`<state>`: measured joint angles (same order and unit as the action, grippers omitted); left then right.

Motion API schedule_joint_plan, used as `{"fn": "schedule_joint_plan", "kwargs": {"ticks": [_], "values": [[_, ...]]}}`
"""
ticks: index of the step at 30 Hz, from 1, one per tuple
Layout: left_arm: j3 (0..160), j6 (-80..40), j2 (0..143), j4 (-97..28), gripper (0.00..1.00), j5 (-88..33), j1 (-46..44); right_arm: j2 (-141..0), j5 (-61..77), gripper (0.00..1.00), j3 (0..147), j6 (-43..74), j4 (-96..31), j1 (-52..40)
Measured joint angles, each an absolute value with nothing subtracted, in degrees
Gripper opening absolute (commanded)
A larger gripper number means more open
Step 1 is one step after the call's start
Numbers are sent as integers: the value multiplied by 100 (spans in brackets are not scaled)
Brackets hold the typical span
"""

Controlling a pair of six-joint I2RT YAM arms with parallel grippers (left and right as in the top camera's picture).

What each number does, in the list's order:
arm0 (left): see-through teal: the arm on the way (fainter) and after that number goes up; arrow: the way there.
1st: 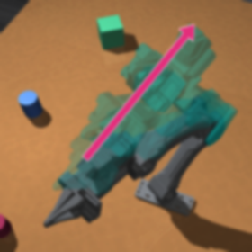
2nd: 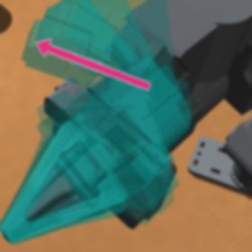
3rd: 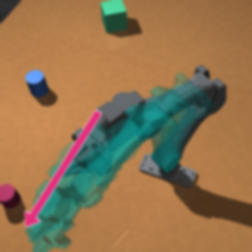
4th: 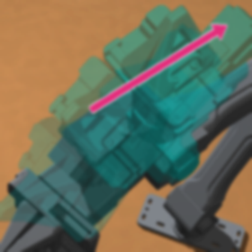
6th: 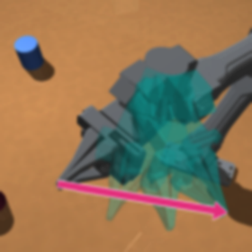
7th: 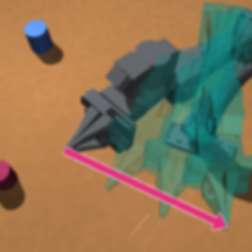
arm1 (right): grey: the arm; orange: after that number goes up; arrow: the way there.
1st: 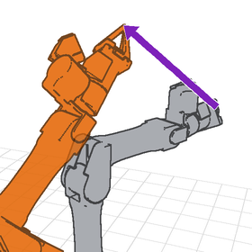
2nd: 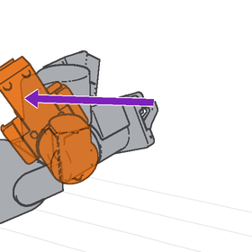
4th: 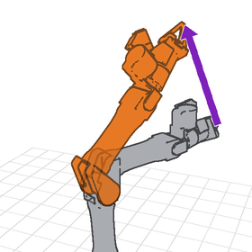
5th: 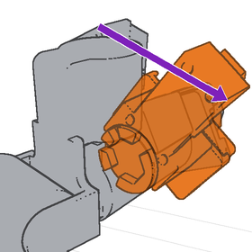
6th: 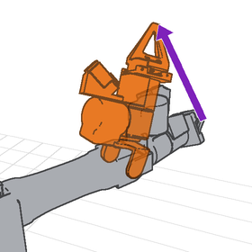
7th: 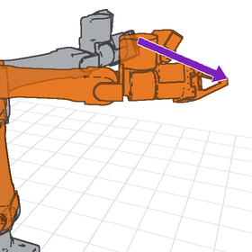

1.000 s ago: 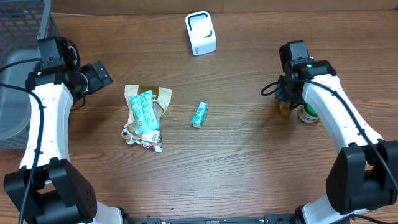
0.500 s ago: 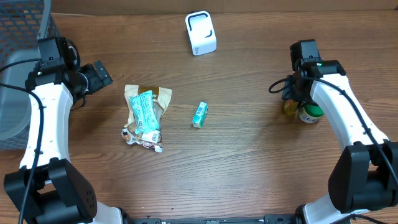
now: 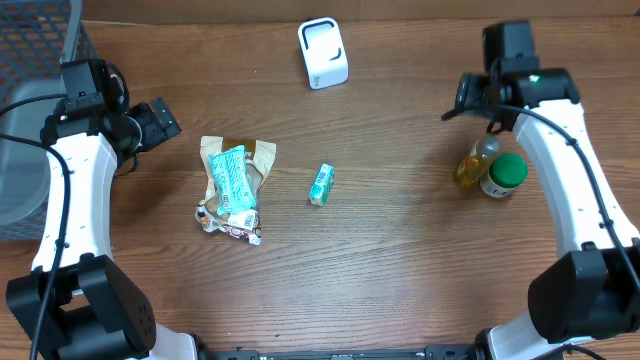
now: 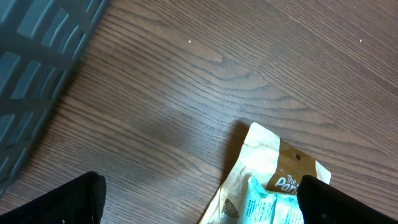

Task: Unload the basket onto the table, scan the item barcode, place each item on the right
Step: 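Release the bottle and move the right gripper to the tissue pack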

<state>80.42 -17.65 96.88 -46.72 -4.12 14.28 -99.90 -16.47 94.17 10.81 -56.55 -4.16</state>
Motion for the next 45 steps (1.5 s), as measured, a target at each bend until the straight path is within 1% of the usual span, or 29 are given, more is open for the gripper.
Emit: {"fn": "schedule_joint_plan", "kwargs": {"ticks": [2, 4, 6, 9, 12, 17, 18, 19, 24, 34, 38, 42, 45], "values": [[8042, -1765, 9688, -4672, 100, -412, 1428, -9990, -1284, 83, 9553, 1070, -5638, -416], [8042, -1765, 9688, -4672, 100, -412, 1428, -9992, -585, 83, 9564, 1070, -5660, -423], [8042, -1765, 9688, -4672, 100, -412, 1428, -9992, 51, 79, 9559, 1105, -5658, -449], [8042, -1765, 9688, -4672, 100, -412, 1428, -9992, 797, 78, 9472, 1546, -5660, -622], [8042, -1765, 9688, -4672, 100, -412, 1428, -10086, 1033, 79, 9437, 1940, -5688, -908], [8042, -1765, 9688, -4672, 100, -412, 1428, -10363, 1188, 91, 9404, 2268, -5701, -1562], [8042, -1765, 9688, -4672, 100, -412, 1428, -10385, 1205, 99, 9400, 2303, -5699, -1664], [8042, -1765, 9688, -4672, 100, -412, 1428, -10407, 1221, 100, 9393, 2318, -5699, -1850], [8042, -1765, 9688, -4672, 100, -412, 1428, -10412, 1315, 100, 9391, 2438, -5242, -2657], [8042, -1765, 9688, -4672, 100, -412, 1428, -10412, 1577, 100, 9389, 2530, -4755, -3409], [8042, -1765, 9688, -4672, 100, -412, 1428, -10412, 1710, 91, 9389, 2545, -4569, -3688], [8042, -1765, 9688, -4674, 100, -412, 1428, -10412, 1750, 89, 9389, 2547, -4565, -3754], [8042, -1765, 9688, -4672, 100, -412, 1428, -10412, 1758, 90, 9389, 2545, -4635, -3754]]}}
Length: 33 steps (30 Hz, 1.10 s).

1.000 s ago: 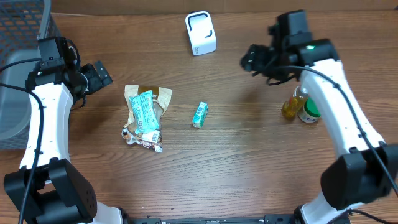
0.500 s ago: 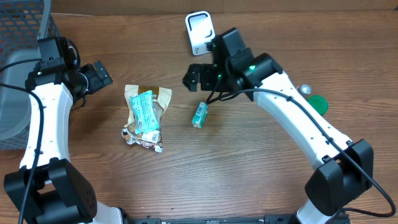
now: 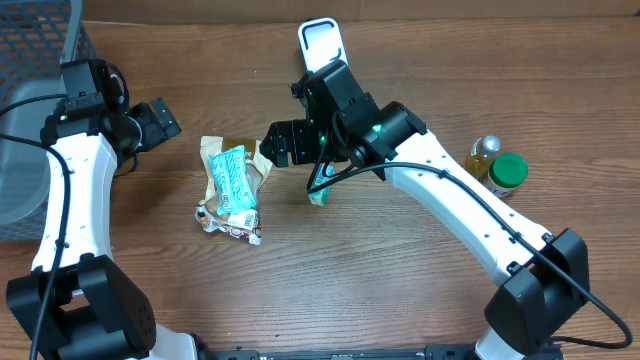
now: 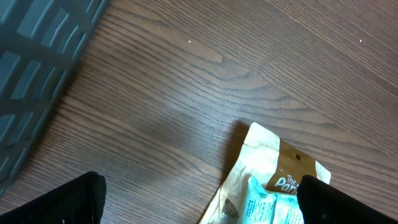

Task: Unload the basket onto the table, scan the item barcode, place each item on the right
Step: 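Release the bottle and move the right gripper to the tissue pack, then grasp the Kleenex tissue pack with the right gripper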

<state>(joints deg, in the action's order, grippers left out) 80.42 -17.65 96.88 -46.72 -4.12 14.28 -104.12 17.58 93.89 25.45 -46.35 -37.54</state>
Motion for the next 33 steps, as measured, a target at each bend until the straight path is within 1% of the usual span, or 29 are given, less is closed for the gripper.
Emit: {"fn": "schedule_joint_plan", "kwargs": {"ticks": [2, 3, 11, 24, 33], "values": [[8042, -1765, 9688, -4672, 100, -414, 1428, -10412, 1758, 95, 9389, 2550, -4685, -3754], [8042, -1765, 9688, -4672, 99, -412, 1428, -10412, 1758, 100, 9389, 2554, -4718, -3754], [8042, -1765, 9688, -4672, 100, -412, 1428, -10412, 1525, 100, 9389, 2569, -4827, -3754], [8042, -1765, 9688, -4674, 100, -412, 1428, -10777, -3, 100, 9386, 3693, -5592, -3754], [8042, -1765, 9688, -4672, 100, -412, 1428, -11155, -84, 100, 9373, 3994, -5704, -3754]]}}
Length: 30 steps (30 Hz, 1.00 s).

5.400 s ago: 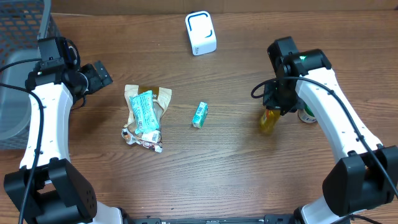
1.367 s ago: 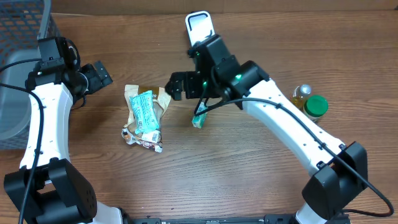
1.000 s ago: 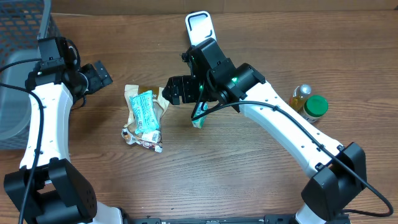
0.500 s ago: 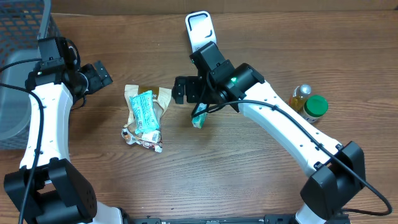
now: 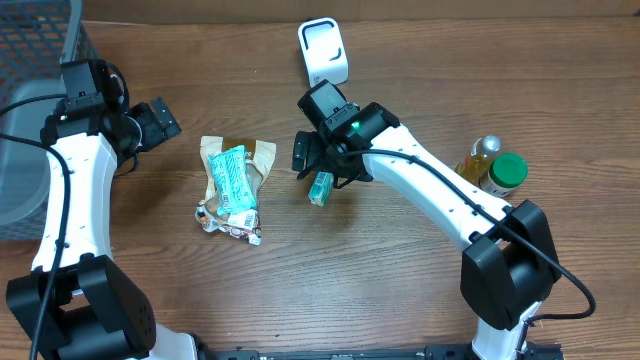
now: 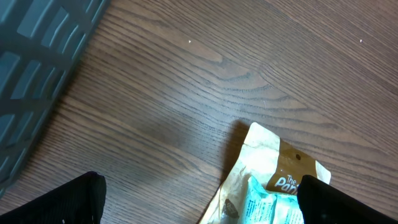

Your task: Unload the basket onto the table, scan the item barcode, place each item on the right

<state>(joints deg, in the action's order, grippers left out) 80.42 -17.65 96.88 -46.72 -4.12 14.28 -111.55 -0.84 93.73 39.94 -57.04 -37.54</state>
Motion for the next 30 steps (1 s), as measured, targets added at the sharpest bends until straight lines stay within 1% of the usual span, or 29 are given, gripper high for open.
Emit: {"fn": "schedule_joint_plan", "kwargs": {"ticks": [22, 30], "values": [[8042, -1765, 9688, -4672, 100, -412, 1428, -11161, -235, 100, 9365, 4032, -5553, -3754], [8042, -1765, 9688, -4672, 100, -412, 1428, -11163, -390, 100, 8862, 4049, -5033, -3754]]}}
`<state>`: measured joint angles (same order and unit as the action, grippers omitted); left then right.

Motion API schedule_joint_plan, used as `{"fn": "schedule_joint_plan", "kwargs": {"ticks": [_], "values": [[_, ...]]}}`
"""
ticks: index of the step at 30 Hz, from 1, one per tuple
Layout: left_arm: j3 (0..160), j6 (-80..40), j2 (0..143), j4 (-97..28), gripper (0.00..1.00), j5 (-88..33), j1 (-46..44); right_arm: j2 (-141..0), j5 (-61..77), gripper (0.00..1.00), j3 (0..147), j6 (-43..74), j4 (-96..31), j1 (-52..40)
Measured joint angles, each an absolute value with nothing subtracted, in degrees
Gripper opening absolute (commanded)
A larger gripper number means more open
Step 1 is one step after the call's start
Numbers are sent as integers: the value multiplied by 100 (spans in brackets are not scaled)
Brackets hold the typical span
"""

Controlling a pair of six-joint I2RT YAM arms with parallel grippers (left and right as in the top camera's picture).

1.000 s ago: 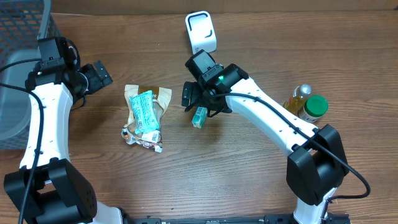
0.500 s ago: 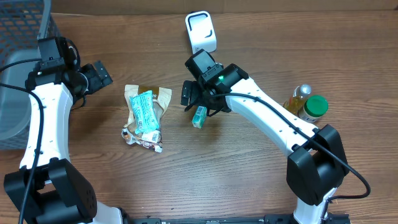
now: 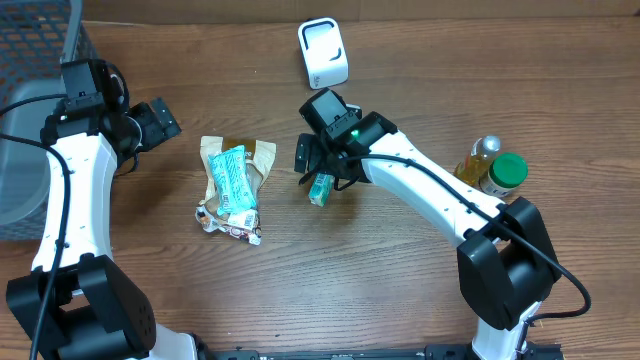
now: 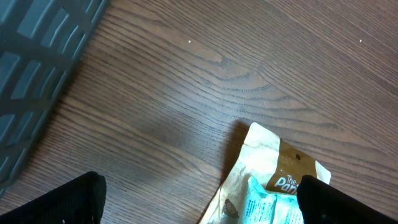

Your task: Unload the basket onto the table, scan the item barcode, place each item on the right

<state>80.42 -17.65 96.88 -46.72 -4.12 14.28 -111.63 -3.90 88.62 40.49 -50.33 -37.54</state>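
Observation:
A small teal packet lies mid-table in the overhead view. My right gripper hangs low over its far end, with dark fingers showing on either side of it, apparently open; the contact itself is hidden under the wrist. The white barcode scanner stands at the back centre. My left gripper is open at the left, short of a pile of snack packets. In the left wrist view its black fingertips stand wide apart, with the beige packet of that pile between them.
A yellow bottle and a green-lidded jar stand at the right. A grey mesh basket fills the back left corner, its wall showing in the left wrist view.
My right gripper has come slightly closer down over the teal packet's far end. The packet lies where it was. The left arm has not moved.
My right arm was first drawn back at the right, by the bottle and jar. Then it reached across the table past the teal packet toward the snack pile. It then stood over the teal packet, and now sits lower on it. The left arm stayed still throughout.

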Motion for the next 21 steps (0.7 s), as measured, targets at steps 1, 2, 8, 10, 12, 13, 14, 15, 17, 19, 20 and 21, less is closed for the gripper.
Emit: {"fn": "schedule_joint_plan", "kwargs": {"ticks": [1, 2, 8, 10, 12, 13, 14, 15, 17, 19, 20, 21], "values": [[8042, -1765, 9688, -4672, 100, -412, 1428, -11163, -388, 100, 8840, 4047, -5013, -3754], [8042, -1765, 9688, -4672, 99, -414, 1428, -11163, -388, 100, 8814, 4049, -4967, -3754], [8042, -1765, 9688, -4672, 100, -412, 1428, -11163, -390, 100, 8639, 4049, -4707, -3754], [8042, -1765, 9688, -4672, 100, -412, 1428, -11163, -392, 100, 8584, 4049, -4703, -3754], [8042, -1765, 9688, -4672, 100, -414, 1428, -11163, -392, 100, 8580, 4049, -4698, -3754], [8042, -1765, 9688, -4672, 100, -412, 1428, -11163, -399, 100, 8580, 4047, -4696, -3754], [8042, -1765, 9688, -4672, 100, -412, 1428, -11163, -408, 100, 8580, 4049, -4696, -3754], [8042, -1765, 9688, -4672, 100, -412, 1428, -11163, -434, 100, 8580, 4049, -4692, -3754], [8042, -1765, 9688, -4672, 100, -412, 1428, -11166, -473, 100, 8580, 4047, -4689, -3754], [8042, -1765, 9688, -4672, 100, -412, 1428, -11172, -489, 100, 8580, 4051, -4683, -3754], [8042, -1765, 9688, -4672, 99, -412, 1428, -11179, -493, 100, 8580, 4049, -4676, -3754], [8042, -1765, 9688, -4672, 100, -412, 1428, -11192, -495, 100, 8580, 4049, -4668, -3754]]}}
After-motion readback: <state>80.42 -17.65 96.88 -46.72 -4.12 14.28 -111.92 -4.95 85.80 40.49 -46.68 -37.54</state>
